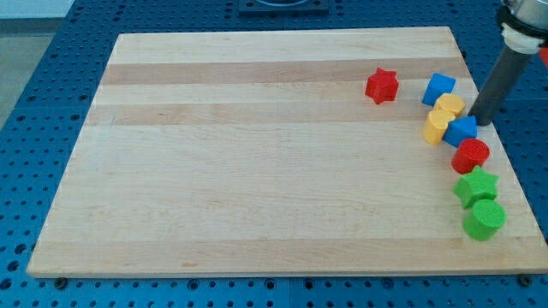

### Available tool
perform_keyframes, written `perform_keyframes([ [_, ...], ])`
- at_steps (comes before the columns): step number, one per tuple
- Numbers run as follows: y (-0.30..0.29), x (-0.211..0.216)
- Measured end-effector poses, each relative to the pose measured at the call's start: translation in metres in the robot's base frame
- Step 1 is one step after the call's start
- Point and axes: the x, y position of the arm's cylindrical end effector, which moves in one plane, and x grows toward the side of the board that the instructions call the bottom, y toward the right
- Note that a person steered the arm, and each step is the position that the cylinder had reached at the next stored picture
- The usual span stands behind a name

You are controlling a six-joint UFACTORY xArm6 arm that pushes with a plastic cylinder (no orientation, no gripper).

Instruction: Push the blue triangle slightly into the top side of the yellow heart

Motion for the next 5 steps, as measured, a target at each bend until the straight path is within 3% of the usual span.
perform_keyframes([
  [2,-0.027,-0.028],
  [5,-0.186,0.066],
])
